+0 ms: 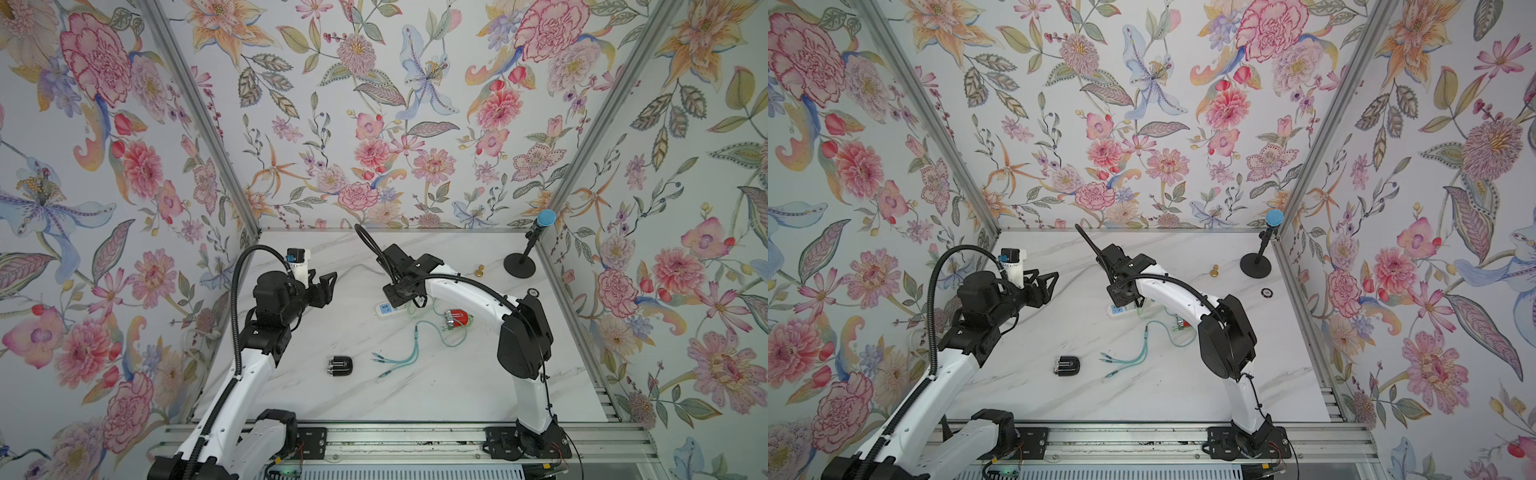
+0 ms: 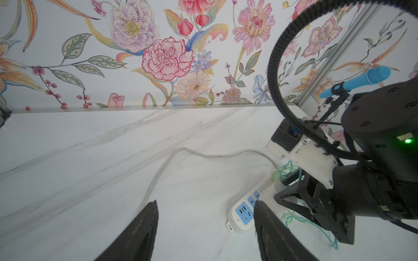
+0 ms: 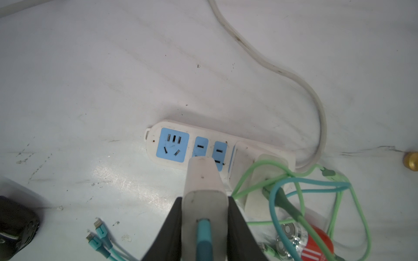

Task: Charge the electric shaver
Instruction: Insert the plug into the socket.

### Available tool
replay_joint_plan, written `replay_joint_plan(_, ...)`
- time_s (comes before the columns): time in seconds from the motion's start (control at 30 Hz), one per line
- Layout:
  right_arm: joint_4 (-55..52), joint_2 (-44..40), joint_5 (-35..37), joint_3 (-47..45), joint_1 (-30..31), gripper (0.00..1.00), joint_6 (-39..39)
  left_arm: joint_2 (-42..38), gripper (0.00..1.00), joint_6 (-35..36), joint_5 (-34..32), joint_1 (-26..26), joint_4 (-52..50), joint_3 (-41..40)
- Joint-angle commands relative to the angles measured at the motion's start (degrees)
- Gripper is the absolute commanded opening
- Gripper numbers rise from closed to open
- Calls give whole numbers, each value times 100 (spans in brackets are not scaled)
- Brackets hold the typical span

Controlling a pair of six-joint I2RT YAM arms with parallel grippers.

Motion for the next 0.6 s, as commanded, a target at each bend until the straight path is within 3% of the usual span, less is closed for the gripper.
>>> replay_joint_plan(0.0,-47,0,126,-101,35,1,164,0,69,50,189,75,93,-126)
replay_joint_plan(0.57,567,297,-4,-162,-129,1,200,59,69,13,338,109,109,-198)
